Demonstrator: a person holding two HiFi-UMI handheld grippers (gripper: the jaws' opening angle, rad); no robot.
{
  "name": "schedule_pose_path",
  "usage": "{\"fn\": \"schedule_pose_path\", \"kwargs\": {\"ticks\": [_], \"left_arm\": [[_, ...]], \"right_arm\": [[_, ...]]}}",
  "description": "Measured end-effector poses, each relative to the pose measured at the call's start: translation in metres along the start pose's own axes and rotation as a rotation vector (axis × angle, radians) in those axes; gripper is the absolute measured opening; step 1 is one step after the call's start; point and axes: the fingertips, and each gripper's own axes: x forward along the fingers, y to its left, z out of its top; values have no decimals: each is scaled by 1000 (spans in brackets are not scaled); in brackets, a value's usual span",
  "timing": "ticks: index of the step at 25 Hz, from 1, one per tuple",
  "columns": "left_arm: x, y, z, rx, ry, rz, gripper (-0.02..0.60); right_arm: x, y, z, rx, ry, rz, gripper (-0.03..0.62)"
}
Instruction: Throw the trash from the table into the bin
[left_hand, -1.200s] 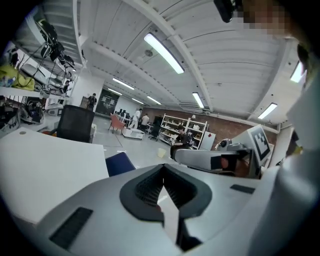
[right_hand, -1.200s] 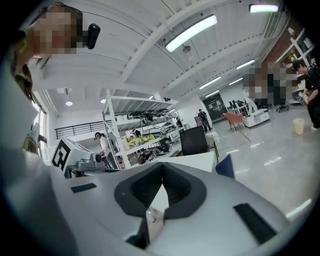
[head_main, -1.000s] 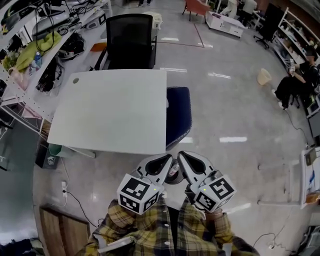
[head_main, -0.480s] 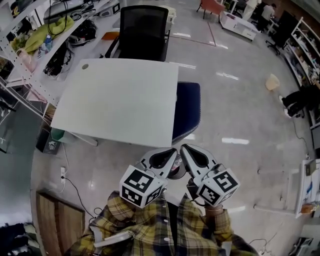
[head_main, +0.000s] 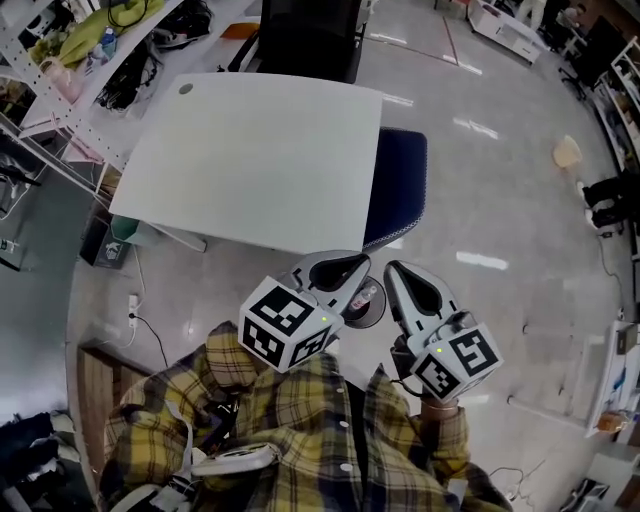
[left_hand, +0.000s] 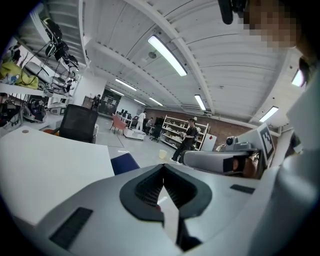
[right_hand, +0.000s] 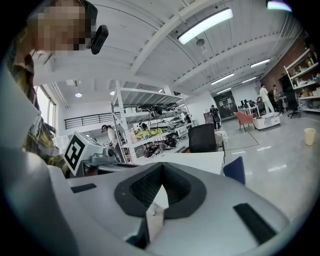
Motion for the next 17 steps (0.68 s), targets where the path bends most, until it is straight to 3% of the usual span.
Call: {"fn": "schedule_pose_path", "kwargs": {"ticks": [4,9,17], "left_arm": [[-6,5,8,-46,-4,6,8],[-3,6,18,0,6,-9,8],[-10,21,19,-40,11,-3,8]], "right_arm": [[-4,0,1,-4,13,-1,-2],[-4,-4,3,-13,12,-15,-2],[11,8,-5,-22,36,5,-2]]}}
